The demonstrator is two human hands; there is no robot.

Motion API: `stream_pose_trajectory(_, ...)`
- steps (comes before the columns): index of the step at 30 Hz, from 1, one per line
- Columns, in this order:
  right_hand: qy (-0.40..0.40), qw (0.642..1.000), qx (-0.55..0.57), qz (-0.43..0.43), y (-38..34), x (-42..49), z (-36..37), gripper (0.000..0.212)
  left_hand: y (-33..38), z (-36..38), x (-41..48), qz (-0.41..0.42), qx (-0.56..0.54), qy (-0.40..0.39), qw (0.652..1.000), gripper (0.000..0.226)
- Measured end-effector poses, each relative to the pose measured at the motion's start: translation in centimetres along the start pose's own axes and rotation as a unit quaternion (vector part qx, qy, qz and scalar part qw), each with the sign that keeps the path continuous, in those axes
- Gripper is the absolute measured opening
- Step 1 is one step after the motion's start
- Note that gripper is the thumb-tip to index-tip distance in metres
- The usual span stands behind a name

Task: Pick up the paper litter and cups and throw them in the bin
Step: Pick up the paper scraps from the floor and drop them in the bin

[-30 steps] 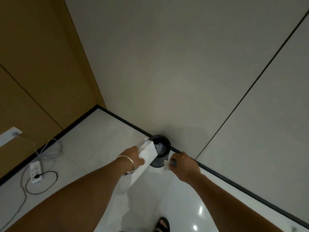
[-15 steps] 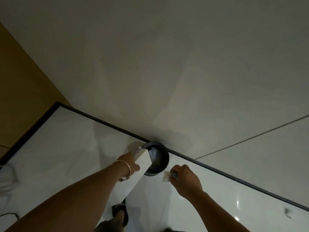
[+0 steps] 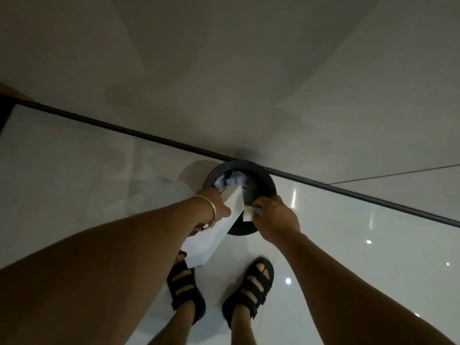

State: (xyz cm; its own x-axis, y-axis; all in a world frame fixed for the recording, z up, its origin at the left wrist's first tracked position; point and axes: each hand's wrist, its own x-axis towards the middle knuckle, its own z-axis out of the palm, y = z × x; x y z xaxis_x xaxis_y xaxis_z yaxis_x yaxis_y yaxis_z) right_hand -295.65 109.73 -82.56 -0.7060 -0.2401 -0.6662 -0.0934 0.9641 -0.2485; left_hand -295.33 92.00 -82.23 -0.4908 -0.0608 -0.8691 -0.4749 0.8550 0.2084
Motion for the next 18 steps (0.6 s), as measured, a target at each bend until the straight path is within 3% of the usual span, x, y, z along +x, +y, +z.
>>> stream_pose_trajectory(6, -0.007, 1.000, -0.006, -0.012, 0.0, 6.1, 3.6, 0.037, 0.0, 0.4, 5.3, -0.013, 0.028, 0.019, 0.999, 0.024)
stream_pose_trajectory(10, -0.014, 0.999, 0.027, -0.011, -0.1, 5.9, 4.8, 0.032, -1.0, 0.3, 5.3, -0.013, 0.003, 0.047, 0.999, 0.034)
stream_pose_trajectory(14, -0.019, 0.998, 0.061, 0.012, 0.6, 3.4, 4.9, 0.040, -0.9, -0.8, 3.9, 0.002, -0.116, 0.151, 0.982, 0.038)
stream_pose_trajectory(18, -0.002, 0.994, 0.106, 0.032, 1.4, 0.8, 4.7, 0.042, -0.3, -1.5, 1.9, 0.020, -0.084, 0.163, 0.983, 0.042)
